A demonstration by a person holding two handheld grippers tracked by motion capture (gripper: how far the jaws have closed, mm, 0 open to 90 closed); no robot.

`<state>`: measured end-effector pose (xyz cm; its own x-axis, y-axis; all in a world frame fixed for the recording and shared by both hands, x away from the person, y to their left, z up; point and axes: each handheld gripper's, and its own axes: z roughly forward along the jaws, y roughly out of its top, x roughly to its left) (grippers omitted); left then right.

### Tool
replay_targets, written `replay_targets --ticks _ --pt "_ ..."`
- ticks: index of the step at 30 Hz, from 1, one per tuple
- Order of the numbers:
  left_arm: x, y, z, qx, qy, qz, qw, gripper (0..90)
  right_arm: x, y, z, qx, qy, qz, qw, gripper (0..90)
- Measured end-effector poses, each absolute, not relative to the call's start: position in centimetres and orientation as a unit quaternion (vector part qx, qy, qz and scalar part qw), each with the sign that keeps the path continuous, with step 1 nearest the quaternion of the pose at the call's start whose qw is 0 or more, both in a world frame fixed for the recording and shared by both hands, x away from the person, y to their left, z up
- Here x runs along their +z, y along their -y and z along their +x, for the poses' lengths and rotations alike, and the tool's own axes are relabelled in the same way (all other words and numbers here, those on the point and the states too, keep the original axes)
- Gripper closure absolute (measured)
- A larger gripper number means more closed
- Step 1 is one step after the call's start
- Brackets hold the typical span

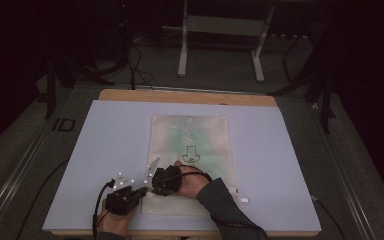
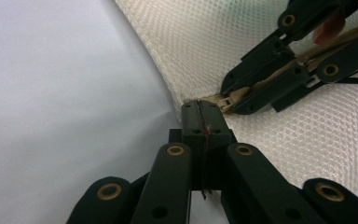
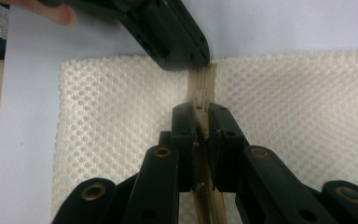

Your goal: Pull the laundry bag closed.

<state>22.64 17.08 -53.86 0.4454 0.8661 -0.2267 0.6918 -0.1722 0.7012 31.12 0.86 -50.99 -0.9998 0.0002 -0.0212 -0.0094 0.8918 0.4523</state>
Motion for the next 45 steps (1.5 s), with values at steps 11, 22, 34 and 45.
replay_targets --ticks 11,22,34,45 --pt "-53.8 -17.1 22.7 0.112 -0.511 0.760 0.386 89.9 -50.9 -0.3 31.1 0.222 -0.975 -0.012 0.010 82.2" --pt "-53.1 -17.4 23.0 0.157 -0.446 0.781 0.407 89.1 -50.9 -0.2 31.3 0.226 -0.974 -0.013 0.008 82.1" --pt "-53.5 -17.2 24.6 0.151 -0.396 0.808 0.409 88.9 -51.0 -0.2 31.4 0.229 -0.973 -0.012 0.001 82.0" --pt "-54.1 -17.1 25.1 0.130 -0.398 0.814 0.402 89.1 -51.0 -0.2 31.3 0.230 -0.973 -0.016 0.004 81.9"
